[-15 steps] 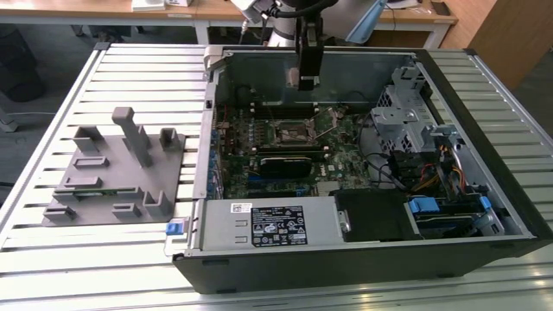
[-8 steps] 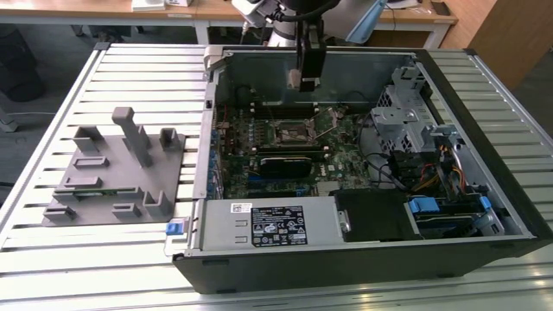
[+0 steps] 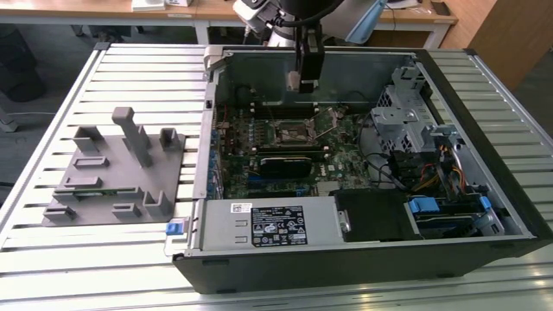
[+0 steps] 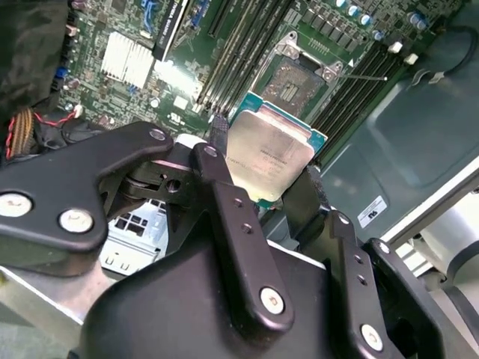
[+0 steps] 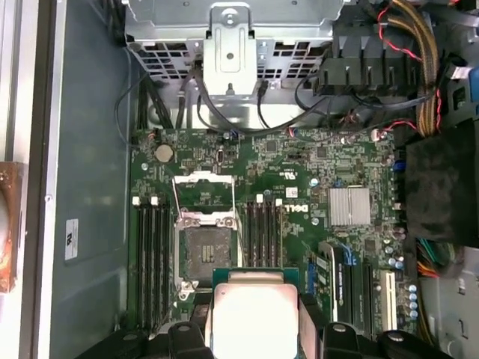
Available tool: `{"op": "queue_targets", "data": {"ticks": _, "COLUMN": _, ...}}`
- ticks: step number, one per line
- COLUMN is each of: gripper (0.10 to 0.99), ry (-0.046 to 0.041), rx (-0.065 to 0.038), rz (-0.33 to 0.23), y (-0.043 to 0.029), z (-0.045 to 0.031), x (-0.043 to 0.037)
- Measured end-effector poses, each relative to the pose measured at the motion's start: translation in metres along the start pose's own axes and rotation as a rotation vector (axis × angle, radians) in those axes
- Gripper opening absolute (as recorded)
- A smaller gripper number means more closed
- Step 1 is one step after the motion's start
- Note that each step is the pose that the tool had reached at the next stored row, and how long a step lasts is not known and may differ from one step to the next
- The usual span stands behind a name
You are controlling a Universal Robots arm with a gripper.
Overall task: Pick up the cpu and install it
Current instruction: 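Place the cpu into insertion slot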
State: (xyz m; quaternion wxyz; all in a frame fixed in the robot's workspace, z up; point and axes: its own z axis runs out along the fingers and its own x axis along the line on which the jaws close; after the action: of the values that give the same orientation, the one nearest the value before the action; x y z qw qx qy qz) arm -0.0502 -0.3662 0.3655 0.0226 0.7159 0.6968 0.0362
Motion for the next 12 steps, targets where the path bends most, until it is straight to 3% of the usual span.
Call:
{"op": "queue_targets", "data": {"ticks": 4, "gripper": 0.541, "ry": 0.002, "rx": 0.001, "rz": -0.03, "y": -0.0007, "z": 0.0067, "x": 0.0013}}
{"op": "queue_targets", "data": {"ticks": 12, "gripper": 0.541, "ry": 0.0012, "rx": 0.005, "rz": -0.031, "y": -0.0016, "z": 0.0216, "x": 0.012}}
